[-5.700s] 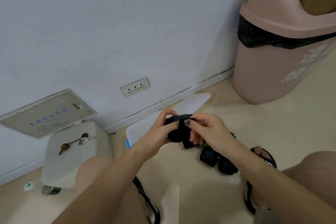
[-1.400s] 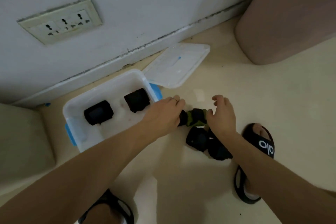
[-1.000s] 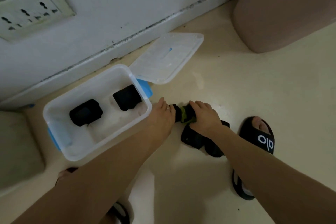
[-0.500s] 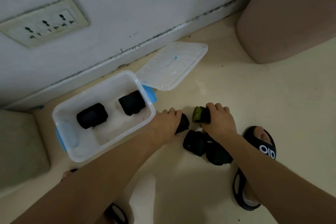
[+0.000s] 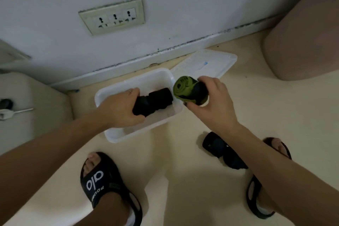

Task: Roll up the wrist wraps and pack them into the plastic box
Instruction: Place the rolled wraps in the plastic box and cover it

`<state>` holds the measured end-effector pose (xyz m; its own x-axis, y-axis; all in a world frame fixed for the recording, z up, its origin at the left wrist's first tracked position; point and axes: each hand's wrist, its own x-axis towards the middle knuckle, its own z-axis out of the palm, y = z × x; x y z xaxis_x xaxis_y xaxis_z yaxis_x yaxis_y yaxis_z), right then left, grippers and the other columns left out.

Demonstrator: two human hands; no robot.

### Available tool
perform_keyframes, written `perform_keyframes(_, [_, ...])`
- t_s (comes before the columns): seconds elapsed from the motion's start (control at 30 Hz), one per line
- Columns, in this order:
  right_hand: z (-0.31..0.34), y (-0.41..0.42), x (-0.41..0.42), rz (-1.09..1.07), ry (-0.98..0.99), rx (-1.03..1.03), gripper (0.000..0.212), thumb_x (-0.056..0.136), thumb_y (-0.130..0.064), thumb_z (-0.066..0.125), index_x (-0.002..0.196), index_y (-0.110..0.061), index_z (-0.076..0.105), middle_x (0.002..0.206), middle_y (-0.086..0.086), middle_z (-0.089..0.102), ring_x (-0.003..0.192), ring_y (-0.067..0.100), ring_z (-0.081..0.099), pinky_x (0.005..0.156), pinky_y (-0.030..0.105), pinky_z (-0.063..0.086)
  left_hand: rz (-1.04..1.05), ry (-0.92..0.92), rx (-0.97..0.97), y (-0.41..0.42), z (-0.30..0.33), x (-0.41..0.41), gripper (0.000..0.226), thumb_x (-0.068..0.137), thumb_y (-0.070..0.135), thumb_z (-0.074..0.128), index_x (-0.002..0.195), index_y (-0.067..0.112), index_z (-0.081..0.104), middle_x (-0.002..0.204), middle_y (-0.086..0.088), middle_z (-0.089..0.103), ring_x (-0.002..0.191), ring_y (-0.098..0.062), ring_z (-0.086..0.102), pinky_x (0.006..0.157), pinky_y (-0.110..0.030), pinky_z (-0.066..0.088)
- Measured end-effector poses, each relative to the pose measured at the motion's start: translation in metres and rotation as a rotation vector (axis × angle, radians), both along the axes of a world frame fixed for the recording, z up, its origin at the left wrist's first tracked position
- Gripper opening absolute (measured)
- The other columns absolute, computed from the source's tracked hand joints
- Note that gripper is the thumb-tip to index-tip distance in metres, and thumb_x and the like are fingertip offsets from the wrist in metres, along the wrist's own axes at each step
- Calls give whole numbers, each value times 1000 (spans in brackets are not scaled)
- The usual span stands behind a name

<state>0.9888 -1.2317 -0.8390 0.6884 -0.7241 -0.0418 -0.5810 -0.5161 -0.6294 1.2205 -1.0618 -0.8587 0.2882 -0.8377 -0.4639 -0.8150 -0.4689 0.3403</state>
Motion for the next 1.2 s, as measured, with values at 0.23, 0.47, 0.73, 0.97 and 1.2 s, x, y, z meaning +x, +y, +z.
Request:
perform_keyframes(0.23, [-45, 32, 90, 607, 535, -197, 66, 88, -33, 72, 147, -20, 46, 136, 6, 55, 127, 29, 49, 106, 41, 41, -172, -130, 223, 52, -55, 11, 52, 87, 47, 70, 120, 15, 45, 106, -2, 59, 80, -19, 58, 72, -34, 54])
perform_keyframes(0.47, [-77, 29, 128, 796, 1009, -344, 32, 100, -20, 55, 132, -17, 59, 132, 10, 57, 121, 28, 54, 100, 37, 45, -272, -235, 334, 40, -90, 11, 67, 93, 43, 68, 147, 12, 41, 137, -13, 50, 105, -28, 65, 74, -34, 49])
perform_keyframes(0.73, [-94, 34, 123, 721, 944, -348, 34, 100, -17, 55, 134, -12, 54, 134, 13, 51, 119, 29, 54, 92, 35, 46, -317, -418, 335, 35, -107, -1, 57, 101, 39, 56, 145, 9, 39, 130, -12, 55, 106, -26, 62, 66, -34, 40])
perform_keyframes(0.97, [-60, 27, 59, 96, 2, -48, 26, 97, -5, 56, 122, -9, 61, 111, 6, 61, 87, 21, 59, 73, 30, 50, -226, -289, 16, 2, -62, -12, 39, 101, 39, 50, 129, 11, 47, 106, -7, 60, 84, -24, 61, 57, -33, 40])
perform_keyframes(1.2, [-85, -13, -107, -476, 299, 103, 37, 95, -5, 58, 132, -11, 54, 124, 9, 56, 92, 24, 58, 75, 36, 46, -519, -90, -182, -71, -30, -136, 35, 103, 26, 48, 133, 11, 41, 120, -8, 52, 101, -26, 56, 67, -37, 38])
